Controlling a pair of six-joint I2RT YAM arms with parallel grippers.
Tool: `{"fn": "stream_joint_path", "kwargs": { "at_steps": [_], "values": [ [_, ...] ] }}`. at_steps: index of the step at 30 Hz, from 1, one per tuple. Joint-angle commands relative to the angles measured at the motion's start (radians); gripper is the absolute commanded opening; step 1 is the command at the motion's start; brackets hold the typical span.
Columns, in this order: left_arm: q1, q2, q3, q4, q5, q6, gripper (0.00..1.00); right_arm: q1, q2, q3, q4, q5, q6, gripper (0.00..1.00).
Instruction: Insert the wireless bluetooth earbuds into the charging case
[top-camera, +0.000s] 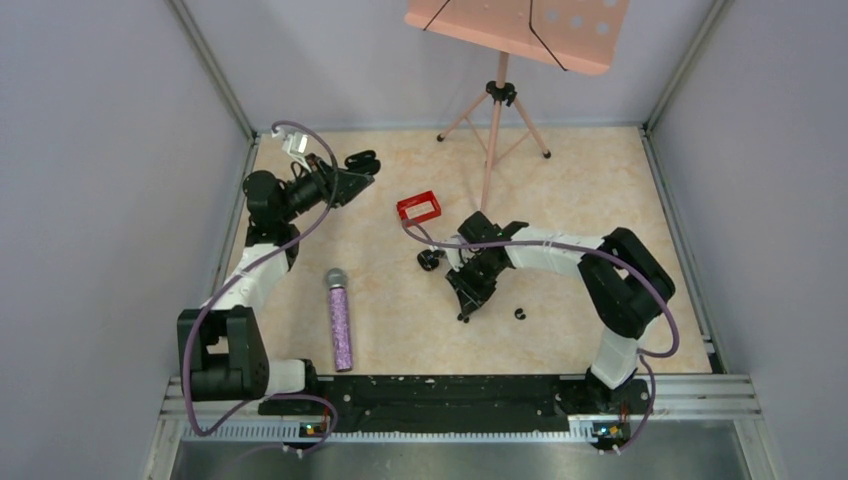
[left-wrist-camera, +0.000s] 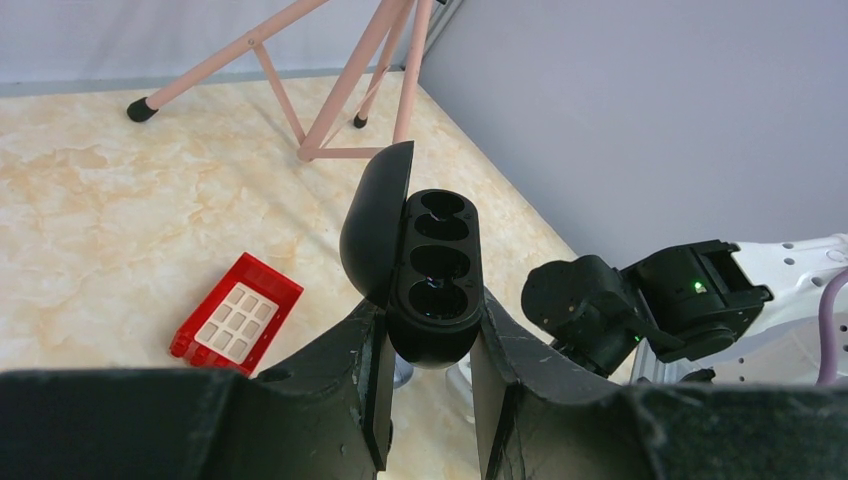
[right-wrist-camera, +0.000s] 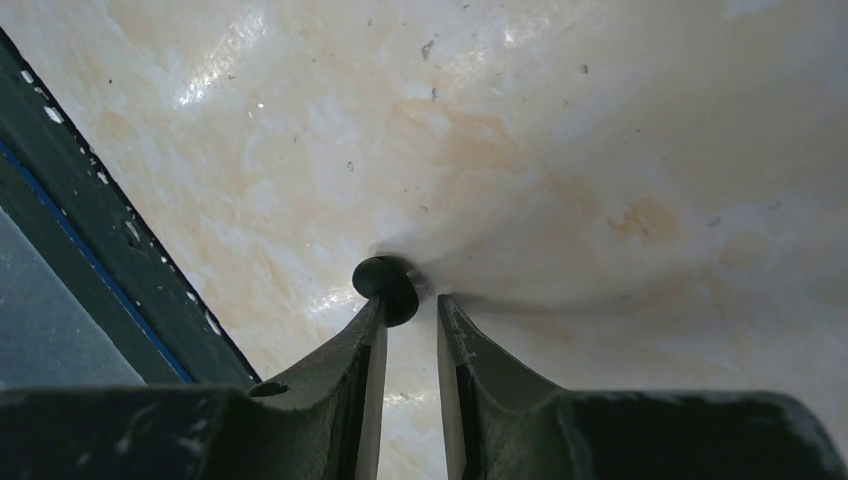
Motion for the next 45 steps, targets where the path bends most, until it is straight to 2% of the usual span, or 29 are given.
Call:
{"fn": "stream_joint_path", "kwargs": {
  "at_steps": [1,4,7,15,19,22,25,29,33,38,45],
  "values": [
    [0.008,-0.047,-0.017,0.039,-0.010,-0.009,0.00,0.043,-0.003,-0.011,0.016,0.016,0.007,0.25],
    [0.009,-0.058,-0.030,0.039,-0.011,-0.010,0.00,0.054,-0.004,-0.014,0.016,0.022,0.010,0.29],
    [0.008,-0.070,-0.040,0.035,-0.011,-0.010,0.00,0.058,-0.008,-0.015,0.016,0.024,0.013,0.27],
    [0.009,-0.079,-0.056,0.021,0.000,-0.002,0.00,0.060,-0.061,0.017,-0.009,0.054,-0.038,0.01],
    [0.006,-0.054,-0.044,0.042,0.040,0.002,0.00,0.046,-0.144,0.076,-0.066,0.063,-0.161,0.00],
    [-0.015,-0.020,-0.015,0.072,0.103,0.028,0.00,0.010,-0.237,0.133,-0.123,0.037,-0.328,0.00],
    [-0.071,0.008,0.029,0.050,0.161,0.092,0.00,-0.025,-0.326,0.246,-0.211,0.009,-0.533,0.00],
    [-0.163,0.050,0.080,0.031,0.236,0.178,0.00,-0.032,-0.348,0.485,-0.406,-0.031,-0.709,0.00],
    [-0.245,0.097,0.117,0.057,0.305,0.252,0.00,-0.032,-0.288,0.713,-0.507,-0.027,-0.661,0.00],
    [-0.301,0.160,0.153,0.166,0.344,0.238,0.00,-0.021,-0.152,0.980,-0.623,-0.053,-0.575,0.00],
    [-0.328,0.150,0.155,0.156,0.372,0.292,0.00,0.028,-0.090,1.056,-0.641,0.047,-0.585,0.00]
  ]
}}
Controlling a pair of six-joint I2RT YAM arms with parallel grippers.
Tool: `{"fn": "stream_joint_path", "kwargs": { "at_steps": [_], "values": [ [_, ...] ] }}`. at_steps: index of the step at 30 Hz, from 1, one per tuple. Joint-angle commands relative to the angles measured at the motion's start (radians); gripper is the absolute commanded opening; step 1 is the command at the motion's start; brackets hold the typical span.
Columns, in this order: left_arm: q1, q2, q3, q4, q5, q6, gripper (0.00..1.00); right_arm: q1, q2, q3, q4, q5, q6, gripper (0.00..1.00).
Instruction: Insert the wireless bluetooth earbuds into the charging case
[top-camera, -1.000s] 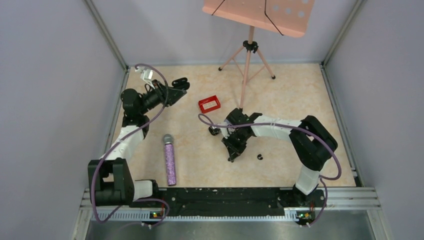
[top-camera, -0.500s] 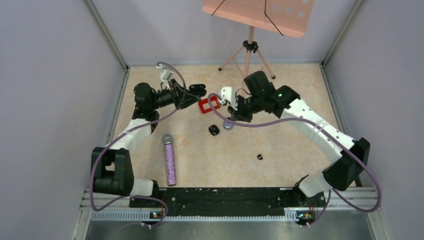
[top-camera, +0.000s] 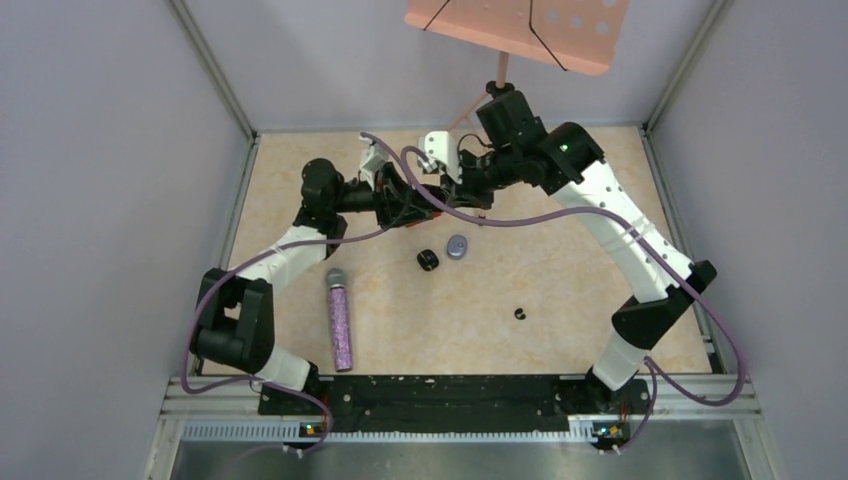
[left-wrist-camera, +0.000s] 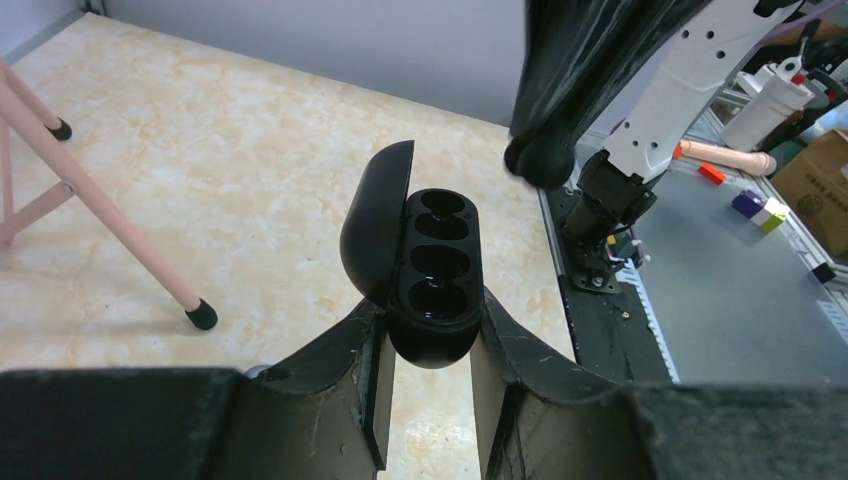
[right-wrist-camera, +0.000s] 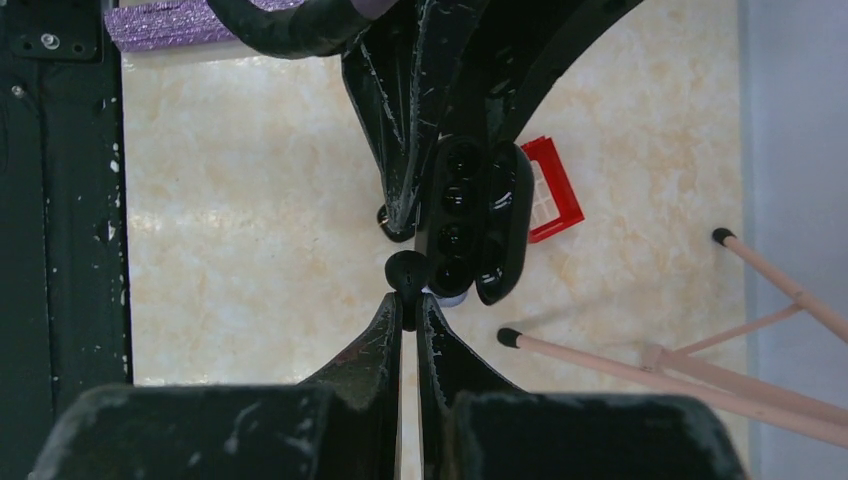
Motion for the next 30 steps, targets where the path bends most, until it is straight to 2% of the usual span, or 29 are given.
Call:
{"fn": "stream_joint_path", "kwargs": {
  "at_steps": [1,14,30],
  "values": [
    [-0.014,-0.025,0.037,0.051,0.042,0.071,0.00,0.044,0.027,0.050,-0.059,0.067,-0.002,0.00],
    [-0.033,-0.090,0.069,-0.258,0.045,0.362,0.00,0.056,0.064,0.104,-0.062,0.159,0.015,0.00],
    [-0.039,-0.085,0.078,-0.165,0.035,0.256,0.00,0.070,0.098,0.083,-0.061,0.144,0.010,0.00]
  ]
}}
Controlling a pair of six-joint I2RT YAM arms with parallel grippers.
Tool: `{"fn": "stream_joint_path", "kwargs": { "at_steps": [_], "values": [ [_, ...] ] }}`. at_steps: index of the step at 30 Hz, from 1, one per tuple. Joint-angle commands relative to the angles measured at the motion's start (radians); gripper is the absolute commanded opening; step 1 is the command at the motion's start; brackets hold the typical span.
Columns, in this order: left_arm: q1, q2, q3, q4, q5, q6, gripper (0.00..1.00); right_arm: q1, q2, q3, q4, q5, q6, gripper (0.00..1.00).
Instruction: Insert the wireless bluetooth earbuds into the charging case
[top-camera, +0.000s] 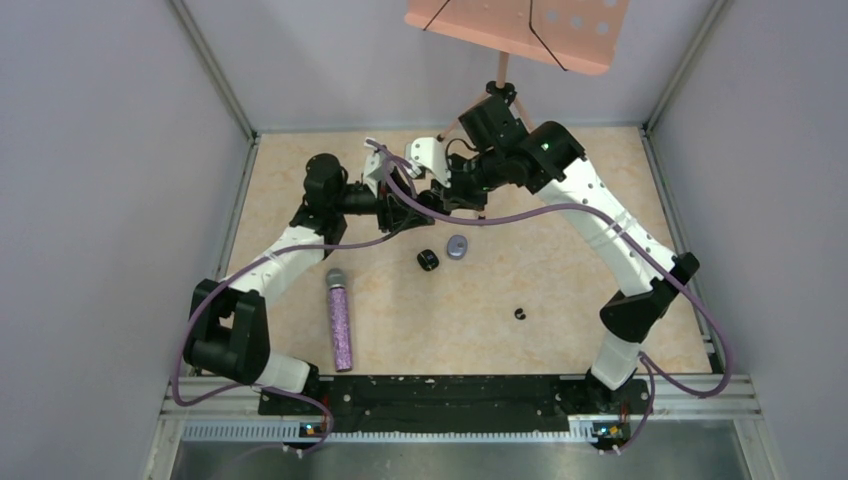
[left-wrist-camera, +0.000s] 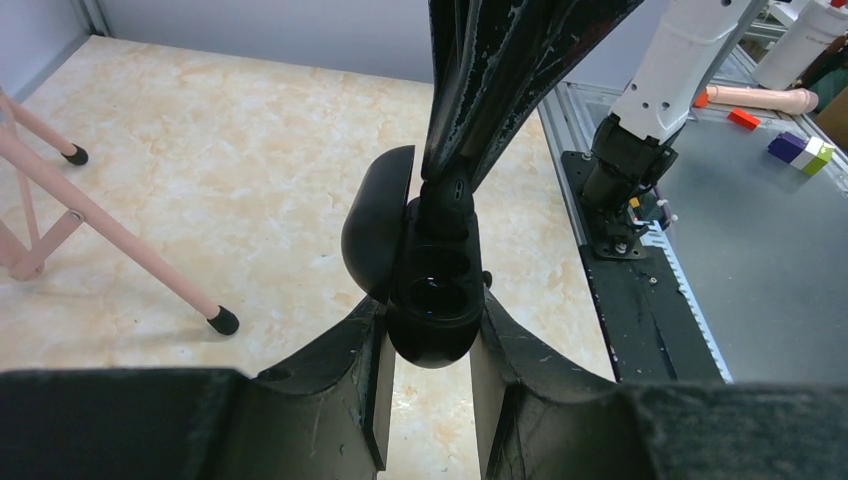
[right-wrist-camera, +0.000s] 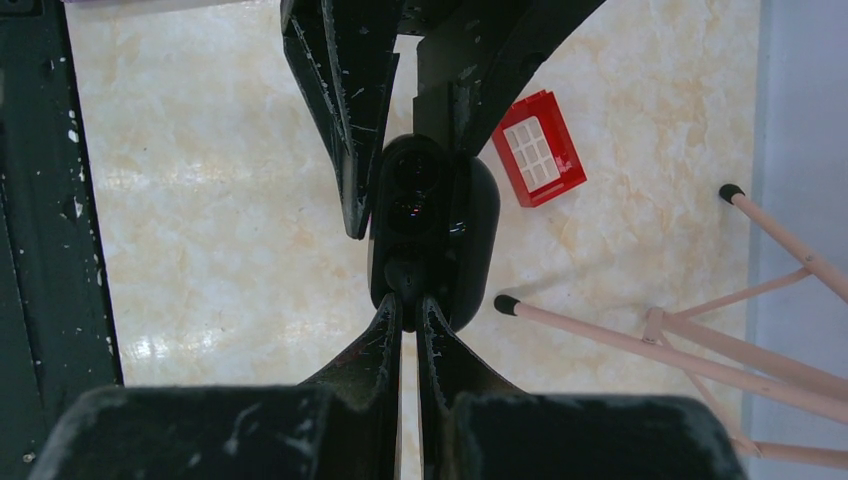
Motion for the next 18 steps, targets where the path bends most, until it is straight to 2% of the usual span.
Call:
{"fn": "stream_joint_path", "kwargs": {
  "at_steps": [1,9,10,13,18],
  "values": [
    [-0.005,-0.030,0.041,0.088,0.008,-0.039,0.00,0.017,0.011,0.023,0.008,-0.002,0.003,0.00],
    [-0.006,-0.029,0.040,0.096,0.013,-0.032,0.00,0.021,0.030,0.034,0.009,0.004,0.002,0.02],
    [-0.006,-0.029,0.040,0.096,0.011,-0.030,0.00,0.021,0.030,0.036,0.009,0.004,0.003,0.05],
    [-0.006,-0.024,0.037,0.094,0.000,-0.026,0.00,0.021,0.022,0.043,0.007,0.016,0.017,0.23],
    [-0.005,-0.015,0.036,0.054,-0.009,0.009,0.00,0.020,-0.016,0.058,-0.009,0.040,0.034,0.37]
  ]
}}
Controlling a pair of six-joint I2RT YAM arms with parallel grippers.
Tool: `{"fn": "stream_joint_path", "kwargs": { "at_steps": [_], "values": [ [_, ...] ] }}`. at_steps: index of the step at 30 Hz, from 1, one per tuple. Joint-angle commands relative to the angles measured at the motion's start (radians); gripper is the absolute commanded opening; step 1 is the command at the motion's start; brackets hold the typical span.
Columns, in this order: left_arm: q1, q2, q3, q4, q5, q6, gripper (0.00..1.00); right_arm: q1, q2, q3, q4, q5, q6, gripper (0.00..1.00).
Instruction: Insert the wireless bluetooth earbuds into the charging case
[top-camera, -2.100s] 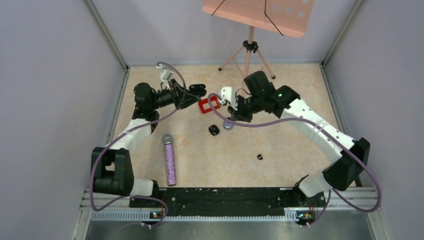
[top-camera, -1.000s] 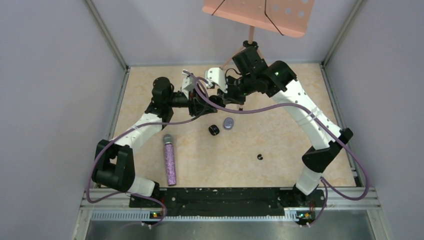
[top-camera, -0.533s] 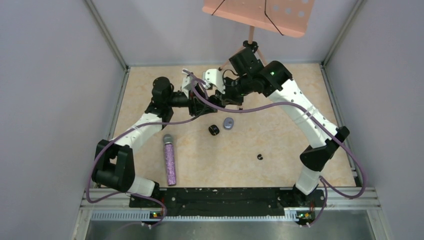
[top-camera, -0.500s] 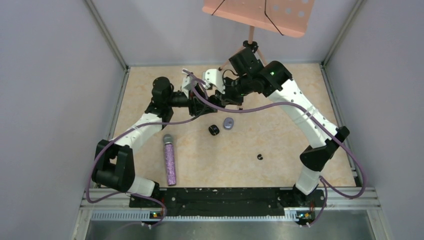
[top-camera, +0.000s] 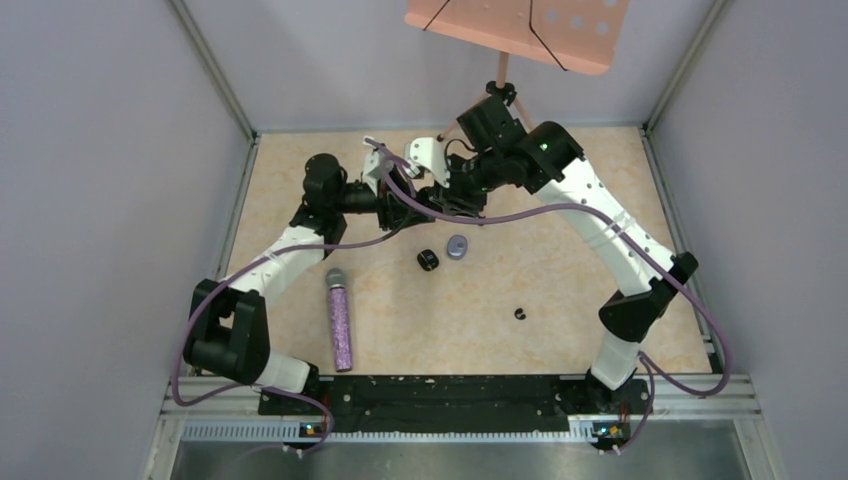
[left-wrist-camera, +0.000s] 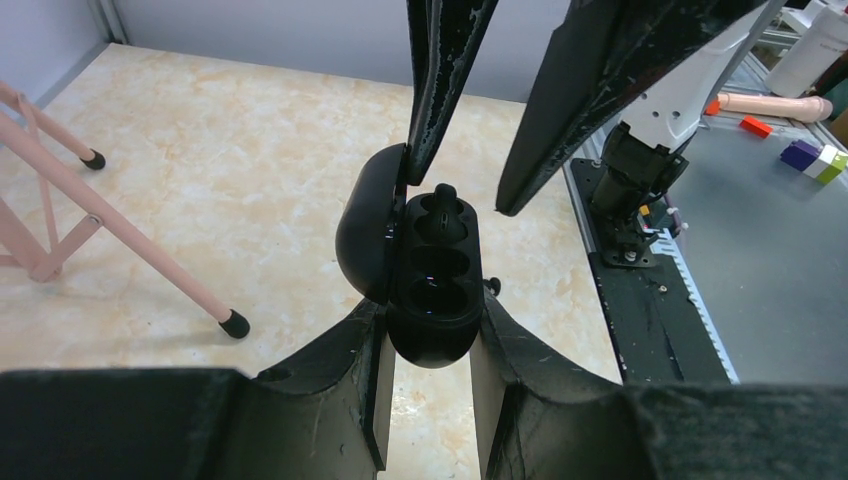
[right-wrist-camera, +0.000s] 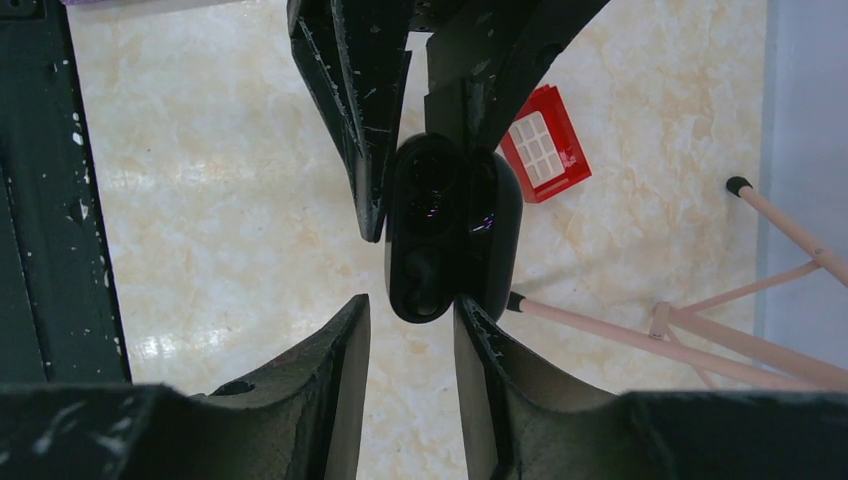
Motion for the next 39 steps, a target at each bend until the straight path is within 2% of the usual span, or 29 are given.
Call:
{"fn": "stream_joint_path", "kwargs": {
  "at_steps": [1,6,9,12,17,19,22,27,31,35,39],
  "values": [
    [-0.004,-0.015,0.036,0.018,0.009,0.042,0.00,0.015,-0.039,0.051,-0.007,0.034,0.015,0.39],
    [0.000,-0.012,0.036,-0.036,0.005,0.067,0.00,0.015,-0.112,0.046,-0.032,0.030,0.041,0.40],
    [0.006,-0.009,0.029,-0.064,-0.016,0.072,0.00,0.014,-0.172,-0.025,-0.037,0.026,0.080,0.39],
    [0.013,-0.009,0.021,-0.074,-0.039,0.063,0.00,0.014,-0.274,-0.220,-0.004,0.025,0.113,0.34],
    [0.044,-0.015,0.019,-0.075,-0.080,0.010,0.00,-0.006,-0.470,-0.664,0.141,0.066,0.079,0.15],
    [0.066,-0.019,0.017,-0.077,-0.087,-0.023,0.00,-0.017,-0.518,-0.779,0.159,0.058,-0.013,0.12],
    [0.106,-0.025,0.006,-0.078,-0.097,-0.062,0.00,-0.018,-0.541,-0.904,0.170,0.054,-0.220,0.12],
    [0.176,-0.036,-0.001,-0.047,-0.130,-0.152,0.00,-0.018,-0.471,-0.973,0.154,0.026,-0.617,0.20],
    [0.222,-0.052,-0.014,-0.010,-0.158,-0.214,0.00,-0.013,-0.403,-1.032,0.120,0.033,-0.972,0.22],
    [0.247,-0.086,-0.028,-0.035,-0.181,-0.186,0.00,0.000,-0.331,-1.065,0.087,0.017,-1.237,0.23],
    [0.253,-0.131,-0.033,-0.111,-0.206,-0.123,0.00,0.012,-0.249,-1.062,0.051,0.014,-1.376,0.24]
  ]
}}
